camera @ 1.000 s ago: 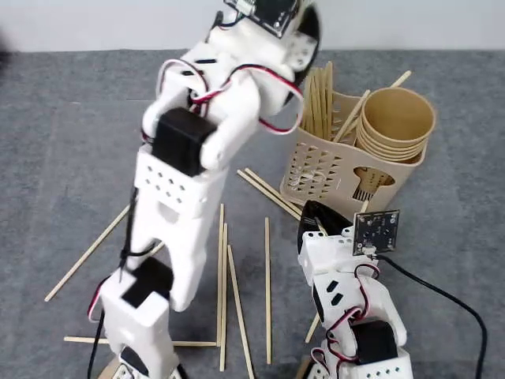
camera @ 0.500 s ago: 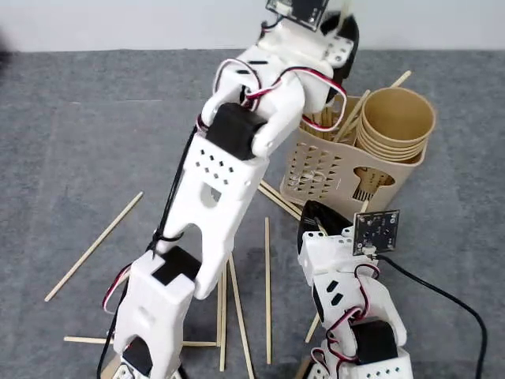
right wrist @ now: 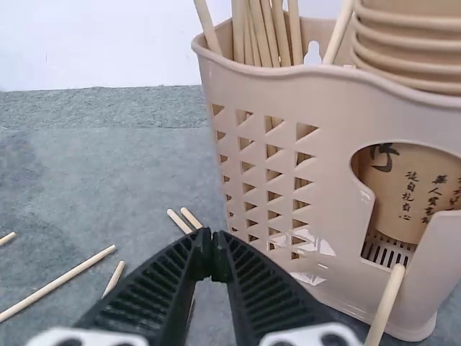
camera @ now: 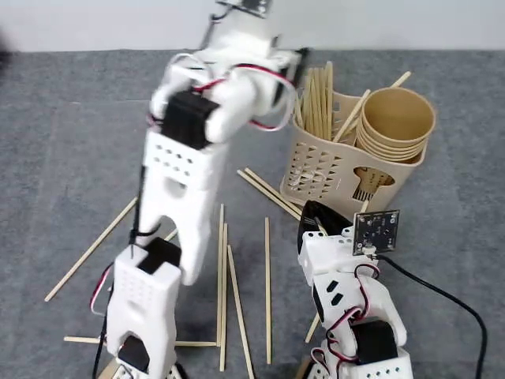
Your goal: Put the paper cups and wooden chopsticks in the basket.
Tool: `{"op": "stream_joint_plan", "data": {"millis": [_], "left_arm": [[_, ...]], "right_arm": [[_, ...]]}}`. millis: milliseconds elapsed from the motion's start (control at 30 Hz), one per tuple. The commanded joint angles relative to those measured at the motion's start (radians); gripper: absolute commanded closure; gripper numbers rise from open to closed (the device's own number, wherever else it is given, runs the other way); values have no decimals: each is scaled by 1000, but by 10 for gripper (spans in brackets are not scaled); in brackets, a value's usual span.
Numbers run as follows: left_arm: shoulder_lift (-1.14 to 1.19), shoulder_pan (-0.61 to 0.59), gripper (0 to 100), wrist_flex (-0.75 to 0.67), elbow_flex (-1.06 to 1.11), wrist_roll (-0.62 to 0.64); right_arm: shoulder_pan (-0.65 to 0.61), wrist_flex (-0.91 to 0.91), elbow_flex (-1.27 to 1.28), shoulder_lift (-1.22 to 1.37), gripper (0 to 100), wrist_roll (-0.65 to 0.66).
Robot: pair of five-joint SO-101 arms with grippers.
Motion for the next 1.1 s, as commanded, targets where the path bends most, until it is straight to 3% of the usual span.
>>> {"op": "stream_joint_plan", "data": {"millis": [0,133,267,467,767,900,1067], "left_arm": [[-28,-72,842,167,-39,-52],[-51,-203,852,161,88,-57],[-100,-315,852,161,259,-146],[-311,-474,852,160,516,-183],[-654,-667,855,153,897,-184],[-744,-763,855,95,1084,-181],[-829,-804,855,-14,1337,-180]], "right_arm": [[1,-22,-3,-8,987,-3],[-4,-19,-3,-8,987,-3],[-7,-18,-3,-8,987,-3],[-15,-10,-34,2,987,-2],[-208,219,-249,5,890,0],[-306,219,-241,28,905,80],[-320,165,-272,240,903,100]]}}
